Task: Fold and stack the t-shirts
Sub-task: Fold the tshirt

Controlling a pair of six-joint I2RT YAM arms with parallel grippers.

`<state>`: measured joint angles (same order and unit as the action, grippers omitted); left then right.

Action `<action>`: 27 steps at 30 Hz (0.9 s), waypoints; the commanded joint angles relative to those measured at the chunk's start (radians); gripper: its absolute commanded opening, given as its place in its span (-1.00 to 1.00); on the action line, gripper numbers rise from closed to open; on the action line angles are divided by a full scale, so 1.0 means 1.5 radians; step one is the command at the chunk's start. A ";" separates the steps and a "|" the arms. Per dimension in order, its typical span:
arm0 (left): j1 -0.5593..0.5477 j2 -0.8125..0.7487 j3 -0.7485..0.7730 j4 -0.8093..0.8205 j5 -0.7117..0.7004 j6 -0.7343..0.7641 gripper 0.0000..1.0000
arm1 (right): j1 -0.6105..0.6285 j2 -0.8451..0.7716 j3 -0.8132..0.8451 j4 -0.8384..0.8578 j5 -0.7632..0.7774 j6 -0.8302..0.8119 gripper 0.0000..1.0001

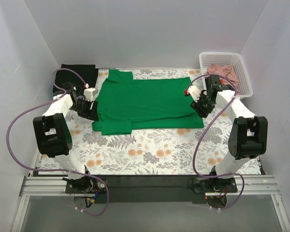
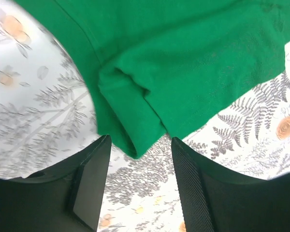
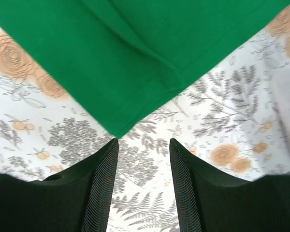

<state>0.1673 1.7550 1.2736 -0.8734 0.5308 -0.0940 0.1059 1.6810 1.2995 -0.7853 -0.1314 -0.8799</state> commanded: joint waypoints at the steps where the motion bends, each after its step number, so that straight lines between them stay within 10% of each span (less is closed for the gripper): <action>1: 0.005 -0.023 -0.042 0.029 0.022 -0.024 0.05 | -0.003 -0.008 -0.044 -0.032 -0.024 0.052 0.06; 15: 0.006 0.020 -0.072 0.066 0.025 -0.054 0.12 | -0.024 0.100 -0.045 0.026 -0.017 0.136 0.18; 18: 0.006 0.030 -0.089 0.064 0.011 -0.048 -0.03 | -0.024 0.110 -0.055 0.032 -0.012 0.137 0.03; 23: 0.006 0.023 -0.123 0.044 0.001 -0.040 -0.68 | -0.024 0.111 -0.082 0.037 -0.001 0.131 -0.97; 27: 0.006 -0.018 -0.162 0.029 -0.004 -0.039 -1.00 | -0.026 0.077 -0.119 0.035 0.012 0.115 -0.97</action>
<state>0.1738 1.7920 1.0718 -0.7956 0.5400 -0.1654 0.0731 1.8202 1.1820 -0.7185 -0.1440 -0.6846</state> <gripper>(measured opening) 0.038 0.031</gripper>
